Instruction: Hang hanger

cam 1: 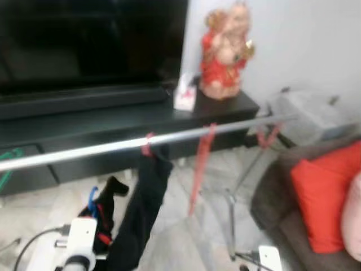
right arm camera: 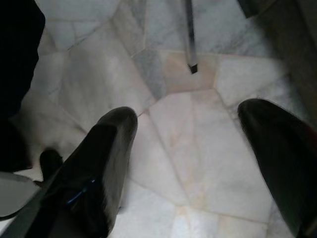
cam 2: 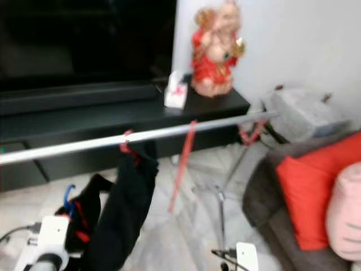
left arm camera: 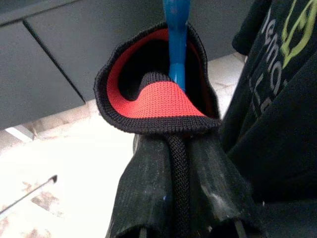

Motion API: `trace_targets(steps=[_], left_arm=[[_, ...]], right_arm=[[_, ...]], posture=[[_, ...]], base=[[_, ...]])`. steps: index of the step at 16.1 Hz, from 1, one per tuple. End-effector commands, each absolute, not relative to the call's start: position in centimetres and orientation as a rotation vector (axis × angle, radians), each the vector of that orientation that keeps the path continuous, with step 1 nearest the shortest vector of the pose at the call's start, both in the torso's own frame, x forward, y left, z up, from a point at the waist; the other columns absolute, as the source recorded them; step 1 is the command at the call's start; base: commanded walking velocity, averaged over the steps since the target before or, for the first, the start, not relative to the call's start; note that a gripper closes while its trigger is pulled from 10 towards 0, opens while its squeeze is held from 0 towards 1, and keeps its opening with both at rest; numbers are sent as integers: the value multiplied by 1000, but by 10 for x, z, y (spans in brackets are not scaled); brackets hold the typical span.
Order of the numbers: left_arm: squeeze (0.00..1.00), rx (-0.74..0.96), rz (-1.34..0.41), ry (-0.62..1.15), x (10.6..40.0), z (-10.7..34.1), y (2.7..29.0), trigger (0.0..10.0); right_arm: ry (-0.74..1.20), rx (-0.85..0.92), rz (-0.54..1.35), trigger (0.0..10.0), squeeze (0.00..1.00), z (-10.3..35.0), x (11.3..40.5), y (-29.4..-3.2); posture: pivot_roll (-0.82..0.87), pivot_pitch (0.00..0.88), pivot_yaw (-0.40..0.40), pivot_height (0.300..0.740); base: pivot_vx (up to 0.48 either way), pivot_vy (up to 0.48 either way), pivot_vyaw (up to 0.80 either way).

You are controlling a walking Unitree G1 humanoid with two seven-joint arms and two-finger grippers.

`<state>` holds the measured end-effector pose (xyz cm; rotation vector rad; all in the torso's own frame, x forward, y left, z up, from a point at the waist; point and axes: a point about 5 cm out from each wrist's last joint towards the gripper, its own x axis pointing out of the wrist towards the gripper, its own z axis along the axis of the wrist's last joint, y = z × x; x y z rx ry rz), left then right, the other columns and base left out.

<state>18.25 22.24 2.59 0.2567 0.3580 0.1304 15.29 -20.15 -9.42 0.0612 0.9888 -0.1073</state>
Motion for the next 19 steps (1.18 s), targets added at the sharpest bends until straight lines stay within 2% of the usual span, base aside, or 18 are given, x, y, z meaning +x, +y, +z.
trace_targets(steps=[1, 6, 8, 13, 15, 19], left_arm=[[0, 265, 135, 273, 191, 38, 218, 10000], [0, 306, 374, 216, 180, 50, 240, 10000], [0, 310, 413, 194, 179, 54, 244, 10000], [0, 262, 354, 153, 195, 56, 230, 10000], [0, 268, 347, 26, 200, 78, 225, 10000], [0, 281, 365, -47, 196, 91, 231, 10000]], right_arm=[[996, 56, -124, 10000, 0, -94, 150, -208], [1001, 50, -118, 10000, 0, -95, 149, -209], [1003, 48, -117, 10000, 0, -95, 149, -209], [1002, 52, -122, 10000, 0, -94, 149, -210], [1001, 50, -122, 10000, 0, -94, 149, -210], [1000, 45, -119, 10000, 0, -94, 150, -210]], posture=[[-4, 0, -80, 740], [-2, 0, -88, 740], [-2, 0, -89, 740], [-3, 0, -91, 740], [-8, 0, -93, 740], [-4, 0, -92, 740]], base=[[0, 0, 0], [0, 0, 0], [0, 0, 0], [0, 0, 0], [0, 0, 0], [0, 0, 0]])
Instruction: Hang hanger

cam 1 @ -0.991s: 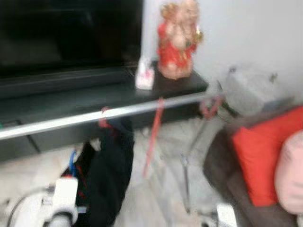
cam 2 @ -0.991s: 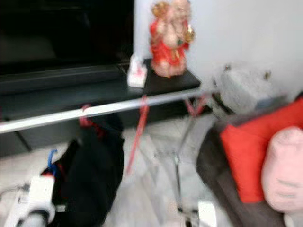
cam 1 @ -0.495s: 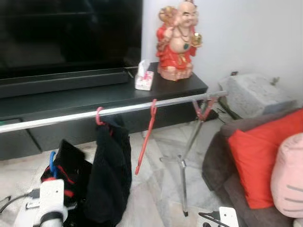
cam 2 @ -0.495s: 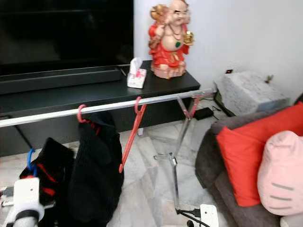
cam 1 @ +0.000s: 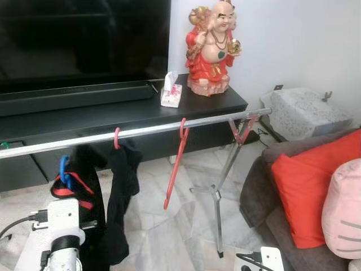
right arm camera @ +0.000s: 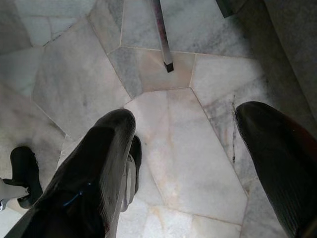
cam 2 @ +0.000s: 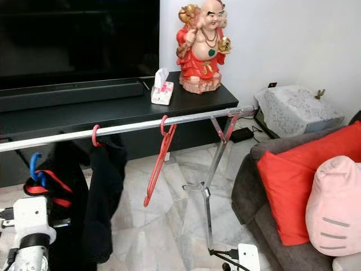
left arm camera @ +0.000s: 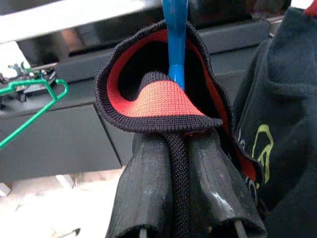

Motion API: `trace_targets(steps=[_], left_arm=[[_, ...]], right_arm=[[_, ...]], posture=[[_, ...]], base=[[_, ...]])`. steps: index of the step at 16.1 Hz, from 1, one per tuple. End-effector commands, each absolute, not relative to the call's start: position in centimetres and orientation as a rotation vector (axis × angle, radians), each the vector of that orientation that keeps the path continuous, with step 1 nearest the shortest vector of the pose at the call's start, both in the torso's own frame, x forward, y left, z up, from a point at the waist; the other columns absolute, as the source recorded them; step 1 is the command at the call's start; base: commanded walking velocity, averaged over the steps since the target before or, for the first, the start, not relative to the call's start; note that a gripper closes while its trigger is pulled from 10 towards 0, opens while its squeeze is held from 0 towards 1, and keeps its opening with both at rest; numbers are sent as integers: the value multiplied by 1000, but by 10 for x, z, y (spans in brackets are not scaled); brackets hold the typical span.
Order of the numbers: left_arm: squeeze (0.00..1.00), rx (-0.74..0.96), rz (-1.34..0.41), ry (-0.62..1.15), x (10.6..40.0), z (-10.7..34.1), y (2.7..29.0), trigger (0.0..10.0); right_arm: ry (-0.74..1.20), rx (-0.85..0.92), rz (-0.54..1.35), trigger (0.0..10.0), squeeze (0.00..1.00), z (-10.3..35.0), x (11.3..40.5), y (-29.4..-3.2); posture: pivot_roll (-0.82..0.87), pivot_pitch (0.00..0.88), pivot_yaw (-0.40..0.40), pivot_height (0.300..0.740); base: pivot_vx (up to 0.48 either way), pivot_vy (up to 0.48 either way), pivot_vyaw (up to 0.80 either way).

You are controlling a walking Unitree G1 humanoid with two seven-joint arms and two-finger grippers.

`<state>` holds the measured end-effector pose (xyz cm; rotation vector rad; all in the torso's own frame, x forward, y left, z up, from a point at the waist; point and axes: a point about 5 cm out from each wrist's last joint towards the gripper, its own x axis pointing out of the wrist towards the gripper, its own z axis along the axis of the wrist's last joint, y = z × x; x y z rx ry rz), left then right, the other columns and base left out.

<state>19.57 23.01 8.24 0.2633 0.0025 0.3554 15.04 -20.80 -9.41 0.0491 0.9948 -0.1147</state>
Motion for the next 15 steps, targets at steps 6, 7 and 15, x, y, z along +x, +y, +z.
trace_targets(steps=[6, 7, 15], left_arm=[[0, 253, 339, -28, 227, 94, 230, 10000], [0, 248, 340, -20, 232, 94, 231, 10000], [0, 235, 369, 3, 277, 103, 247, 10000]], right_arm=[[997, 47, -123, 10000, 0, -94, 150, -209], [998, 47, -124, 10000, 0, -94, 150, -209], [1003, 43, -122, 10000, 0, -95, 149, -209]], posture=[[-16, 0, -89, 740], [-16, 0, -89, 740], [-30, 0, -87, 740]], base=[[0, 0, 0], [0, 0, 0], [0, 0, 0]])
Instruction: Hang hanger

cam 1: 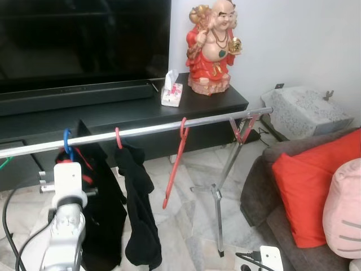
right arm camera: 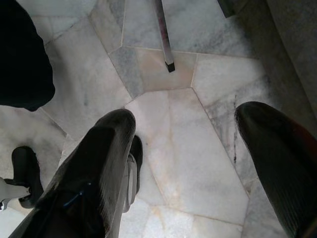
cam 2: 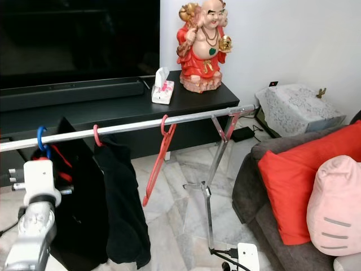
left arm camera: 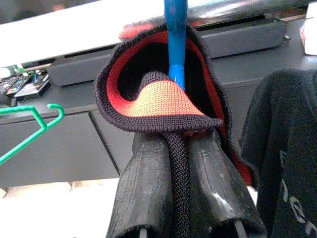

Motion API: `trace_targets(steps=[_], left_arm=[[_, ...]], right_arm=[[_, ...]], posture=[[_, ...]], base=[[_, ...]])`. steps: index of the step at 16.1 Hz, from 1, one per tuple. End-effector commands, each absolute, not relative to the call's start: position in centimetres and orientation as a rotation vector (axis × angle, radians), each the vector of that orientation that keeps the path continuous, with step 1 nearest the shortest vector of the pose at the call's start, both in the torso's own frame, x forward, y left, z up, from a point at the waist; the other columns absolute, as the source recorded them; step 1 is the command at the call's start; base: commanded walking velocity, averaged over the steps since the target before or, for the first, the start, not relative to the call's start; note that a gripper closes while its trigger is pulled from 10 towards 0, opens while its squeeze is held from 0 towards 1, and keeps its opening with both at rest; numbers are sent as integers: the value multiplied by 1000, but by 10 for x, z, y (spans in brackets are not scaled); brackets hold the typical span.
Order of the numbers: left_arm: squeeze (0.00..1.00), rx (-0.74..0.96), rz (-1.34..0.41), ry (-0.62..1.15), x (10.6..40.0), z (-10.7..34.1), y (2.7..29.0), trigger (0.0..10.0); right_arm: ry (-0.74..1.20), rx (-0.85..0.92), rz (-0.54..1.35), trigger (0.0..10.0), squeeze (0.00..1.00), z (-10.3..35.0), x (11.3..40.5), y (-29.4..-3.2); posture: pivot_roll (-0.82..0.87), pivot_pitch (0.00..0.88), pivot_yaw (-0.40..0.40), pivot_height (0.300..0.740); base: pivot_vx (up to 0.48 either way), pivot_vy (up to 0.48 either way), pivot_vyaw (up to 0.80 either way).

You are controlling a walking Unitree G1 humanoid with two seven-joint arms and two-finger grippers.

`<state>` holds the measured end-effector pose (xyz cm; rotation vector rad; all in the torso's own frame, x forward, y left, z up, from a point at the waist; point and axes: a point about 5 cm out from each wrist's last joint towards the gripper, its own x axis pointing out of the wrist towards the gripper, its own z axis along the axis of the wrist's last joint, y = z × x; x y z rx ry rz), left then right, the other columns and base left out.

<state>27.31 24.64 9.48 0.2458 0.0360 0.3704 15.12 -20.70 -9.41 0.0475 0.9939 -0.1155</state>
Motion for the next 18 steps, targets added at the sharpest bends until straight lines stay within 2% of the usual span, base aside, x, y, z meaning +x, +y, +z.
trace_targets(steps=[1, 8, 15, 17, 18], left_arm=[[0, 243, 382, 20, 282, 104, 251, 10000], [0, 215, 389, 186, 290, 77, 253, 10000], [0, 226, 356, 296, 269, 51, 249, 10000], [1000, 212, 348, 268, 267, 54, 245, 10000], [1000, 206, 346, 257, 267, 55, 243, 10000]], right_arm=[[1004, 43, -122, 10000, 0, -95, 149, -209], [1010, 47, -119, 10000, 0, -95, 149, -208], [1013, 49, -116, 10000, 0, -95, 148, -208], [1013, 50, -117, 10000, 0, -95, 148, -208], [1013, 50, -117, 10000, 0, -95, 148, -208]], posture=[[-30, 0, -87, 740], [-42, 0, -85, 740], [-36, 0, -83, 740], [-35, 0, -84, 740], [-34, 0, -84, 740]], base=[[0, 0, 0], [0, 0, 0], [0, 0, 0], [0, 0, 0], [0, 0, 0]])
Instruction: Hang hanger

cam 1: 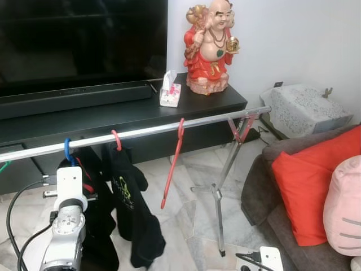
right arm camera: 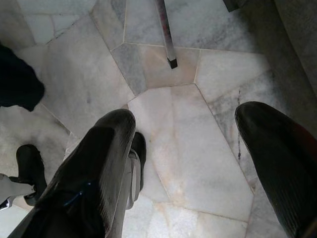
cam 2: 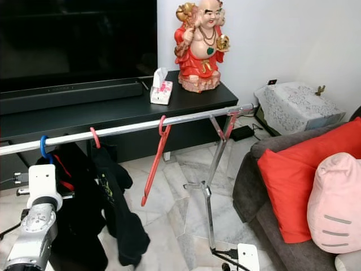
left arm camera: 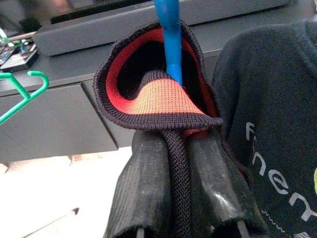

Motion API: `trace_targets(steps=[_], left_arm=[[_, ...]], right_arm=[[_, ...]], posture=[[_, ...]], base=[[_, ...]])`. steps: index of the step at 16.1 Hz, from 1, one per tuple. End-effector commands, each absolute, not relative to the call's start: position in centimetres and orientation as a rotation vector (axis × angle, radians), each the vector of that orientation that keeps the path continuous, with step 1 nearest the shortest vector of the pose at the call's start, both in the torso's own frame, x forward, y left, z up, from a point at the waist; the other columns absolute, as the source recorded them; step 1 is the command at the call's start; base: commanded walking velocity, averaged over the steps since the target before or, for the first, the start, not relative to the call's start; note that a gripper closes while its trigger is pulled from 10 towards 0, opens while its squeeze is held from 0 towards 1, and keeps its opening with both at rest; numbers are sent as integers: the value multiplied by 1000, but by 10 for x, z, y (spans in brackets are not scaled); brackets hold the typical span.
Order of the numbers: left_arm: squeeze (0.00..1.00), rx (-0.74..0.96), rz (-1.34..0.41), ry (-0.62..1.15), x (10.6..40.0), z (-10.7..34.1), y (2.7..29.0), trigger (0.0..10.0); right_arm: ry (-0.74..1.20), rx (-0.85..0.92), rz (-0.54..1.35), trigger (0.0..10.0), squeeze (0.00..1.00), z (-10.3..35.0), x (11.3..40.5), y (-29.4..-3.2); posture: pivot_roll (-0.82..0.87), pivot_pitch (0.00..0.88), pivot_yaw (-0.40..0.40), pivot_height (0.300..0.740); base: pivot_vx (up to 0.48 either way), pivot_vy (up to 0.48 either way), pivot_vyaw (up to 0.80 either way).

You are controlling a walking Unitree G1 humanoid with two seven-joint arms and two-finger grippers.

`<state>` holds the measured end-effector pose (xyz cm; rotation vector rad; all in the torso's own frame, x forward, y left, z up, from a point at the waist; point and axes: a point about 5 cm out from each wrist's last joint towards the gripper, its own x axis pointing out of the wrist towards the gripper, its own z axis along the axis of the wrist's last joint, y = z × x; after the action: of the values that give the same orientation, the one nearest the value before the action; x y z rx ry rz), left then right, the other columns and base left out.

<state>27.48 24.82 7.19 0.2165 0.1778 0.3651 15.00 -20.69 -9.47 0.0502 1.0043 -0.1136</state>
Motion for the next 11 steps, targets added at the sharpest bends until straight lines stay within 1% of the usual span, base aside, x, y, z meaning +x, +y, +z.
trace_targets(steps=[1, 8, 11], left_arm=[[1000, 204, 342, 243, 268, 58, 242, 10000], [1000, 186, 322, 197, 264, 67, 236, 10000], [1000, 157, 329, 131, 261, 79, 234, 10000]], right_arm=[[1013, 50, -117, 10000, 0, -95, 148, -208], [1012, 49, -115, 10000, 0, -95, 148, -209], [1011, 50, -117, 10000, 0, -95, 148, -209]], posture=[[-35, 0, -84, 740], [-33, 0, -88, 740], [-33, 0, -87, 740]], base=[[0, 0, 0], [0, 0, 0], [0, 0, 0]])
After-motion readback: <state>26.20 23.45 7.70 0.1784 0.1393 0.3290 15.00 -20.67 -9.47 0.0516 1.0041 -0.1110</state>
